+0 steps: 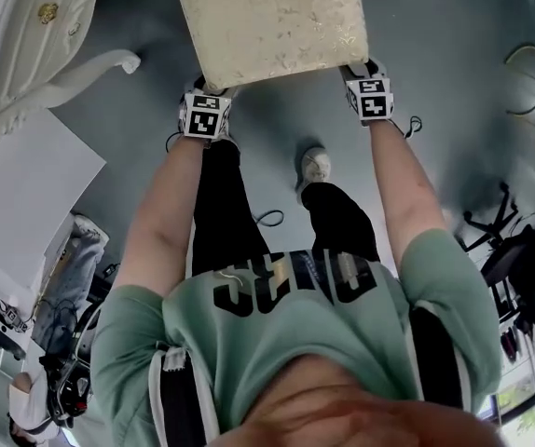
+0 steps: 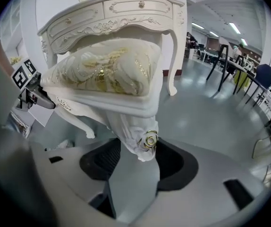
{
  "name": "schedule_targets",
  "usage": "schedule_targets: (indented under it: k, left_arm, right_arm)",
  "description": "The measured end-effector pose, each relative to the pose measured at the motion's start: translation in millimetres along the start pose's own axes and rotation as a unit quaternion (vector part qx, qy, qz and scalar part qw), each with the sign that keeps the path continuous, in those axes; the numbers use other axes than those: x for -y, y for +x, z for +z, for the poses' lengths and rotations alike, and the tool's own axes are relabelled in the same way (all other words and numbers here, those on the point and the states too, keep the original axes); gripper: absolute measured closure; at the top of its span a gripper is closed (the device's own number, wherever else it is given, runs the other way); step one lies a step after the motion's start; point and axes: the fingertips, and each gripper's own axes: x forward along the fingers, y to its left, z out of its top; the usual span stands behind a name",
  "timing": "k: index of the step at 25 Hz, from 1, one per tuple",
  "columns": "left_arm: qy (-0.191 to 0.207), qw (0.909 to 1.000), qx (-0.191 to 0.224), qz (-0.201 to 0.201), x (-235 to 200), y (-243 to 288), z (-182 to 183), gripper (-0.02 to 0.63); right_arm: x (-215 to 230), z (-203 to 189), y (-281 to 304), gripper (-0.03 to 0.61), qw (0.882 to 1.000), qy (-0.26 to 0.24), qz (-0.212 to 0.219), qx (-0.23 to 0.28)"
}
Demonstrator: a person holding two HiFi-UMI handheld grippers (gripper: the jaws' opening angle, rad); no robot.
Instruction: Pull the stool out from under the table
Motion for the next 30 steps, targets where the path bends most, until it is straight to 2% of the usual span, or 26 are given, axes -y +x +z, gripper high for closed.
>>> schedule_targets:
  k: [7,13,16,20,24,30]
  left_arm:
    - [0.028,0.9993,-0.019,-0.016,44.8,-7.5,-34.1,0.324]
    - [0.042,0.9984,-0.029,-0.021,55.0,-12.4,-61.4,0.319]
    - [0.044,0.9981,-0.041,-0.015,55.1,-16.4,-59.8,0.318]
    - [0.039,0.9987,-0.031,-0.005,51.9,-30.8,-56.2,0.314]
    - [0.019,0.9995,-0.024,0.005,47.6,-54.0,-56.7,0.313]
    - [0.018,0.9998,0.009,0.007,58.8,-118.2,-36.1,0.313]
  right_arm:
    - [-10.7,-70.2,-41.1,0.357,0.999,0.024,-0.009,-0.028]
    - [-25.4,-88.9,-56.5,0.351,0.999,0.032,-0.013,-0.041]
    - [-24.2,-88.0,-67.3,0.35,0.998,0.049,-0.024,-0.044]
    - [-13.5,-81.3,-87.7,0.336,0.995,0.074,-0.044,-0.038]
    - [-13.0,-72.9,-114.6,0.328,0.996,0.065,-0.045,-0.032]
    - [-14.8,-43.7,-175.3,0.328,0.996,0.07,-0.052,-0.013]
